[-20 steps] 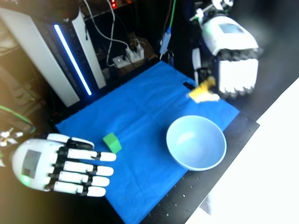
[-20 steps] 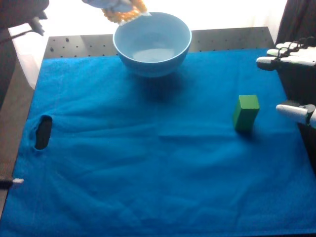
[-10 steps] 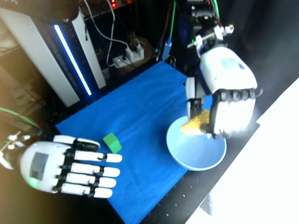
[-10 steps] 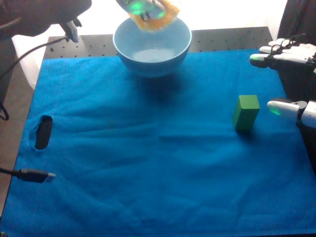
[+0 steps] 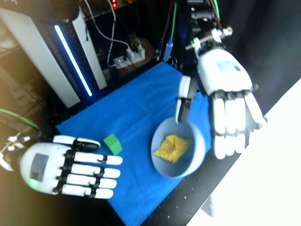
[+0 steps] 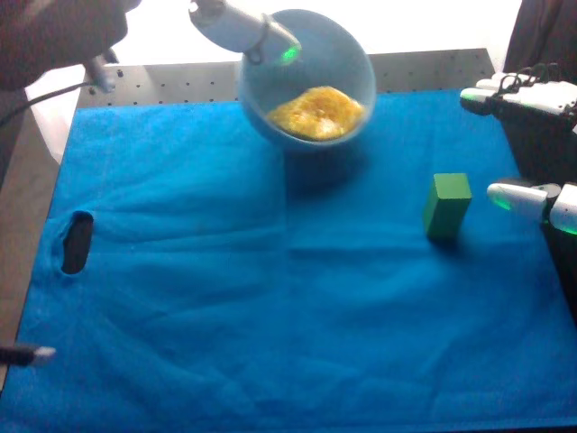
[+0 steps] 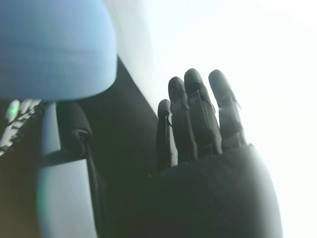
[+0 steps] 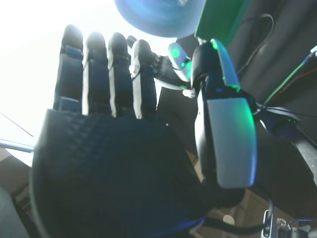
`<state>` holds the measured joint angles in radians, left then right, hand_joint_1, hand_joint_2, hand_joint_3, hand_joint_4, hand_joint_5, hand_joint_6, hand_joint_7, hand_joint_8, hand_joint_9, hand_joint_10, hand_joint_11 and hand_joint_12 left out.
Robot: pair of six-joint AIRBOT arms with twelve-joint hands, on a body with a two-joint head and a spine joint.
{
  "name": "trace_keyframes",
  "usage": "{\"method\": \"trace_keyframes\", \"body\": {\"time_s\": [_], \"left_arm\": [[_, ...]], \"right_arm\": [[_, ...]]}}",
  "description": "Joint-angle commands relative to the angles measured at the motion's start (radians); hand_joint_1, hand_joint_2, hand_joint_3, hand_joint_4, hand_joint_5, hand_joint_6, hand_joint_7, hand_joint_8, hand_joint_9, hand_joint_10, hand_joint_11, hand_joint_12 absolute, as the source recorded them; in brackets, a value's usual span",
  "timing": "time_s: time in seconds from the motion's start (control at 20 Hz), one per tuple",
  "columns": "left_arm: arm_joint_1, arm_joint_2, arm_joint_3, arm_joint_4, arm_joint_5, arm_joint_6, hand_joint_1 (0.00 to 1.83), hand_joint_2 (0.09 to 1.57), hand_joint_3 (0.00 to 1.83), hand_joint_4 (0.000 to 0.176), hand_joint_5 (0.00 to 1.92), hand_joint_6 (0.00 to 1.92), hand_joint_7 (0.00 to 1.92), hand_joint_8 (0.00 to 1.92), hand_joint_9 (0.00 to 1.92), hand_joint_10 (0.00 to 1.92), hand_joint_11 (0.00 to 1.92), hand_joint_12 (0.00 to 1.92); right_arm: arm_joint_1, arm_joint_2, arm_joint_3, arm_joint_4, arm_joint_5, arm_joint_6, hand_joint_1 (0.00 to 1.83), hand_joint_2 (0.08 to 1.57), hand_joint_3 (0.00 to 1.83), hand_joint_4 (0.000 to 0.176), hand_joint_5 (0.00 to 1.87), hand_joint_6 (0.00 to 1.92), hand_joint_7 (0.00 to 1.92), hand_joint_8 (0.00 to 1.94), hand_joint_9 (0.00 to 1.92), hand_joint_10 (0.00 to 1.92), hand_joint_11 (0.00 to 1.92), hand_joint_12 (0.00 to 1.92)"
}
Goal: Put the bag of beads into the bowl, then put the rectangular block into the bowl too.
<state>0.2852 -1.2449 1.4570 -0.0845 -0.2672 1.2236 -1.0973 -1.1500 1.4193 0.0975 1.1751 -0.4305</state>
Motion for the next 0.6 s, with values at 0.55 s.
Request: {"method": "trace_keyframes", "body": {"time_s": [0.55], "left_arm": [[0.255,0.444,-0.398,0.030,-0.436,-0.033,0.65,0.94,0.00,0.173,0.08,0.00,0.18,0.00,0.26,0.00,0.00,0.77]], "right_arm": [[0.016,0.027,-0.042,-0.018,0.124,0.005,0.80,1.15,0.00,0.072,0.31,0.00,0.24,0.00,0.16,0.00,0.09,0.06]]}}
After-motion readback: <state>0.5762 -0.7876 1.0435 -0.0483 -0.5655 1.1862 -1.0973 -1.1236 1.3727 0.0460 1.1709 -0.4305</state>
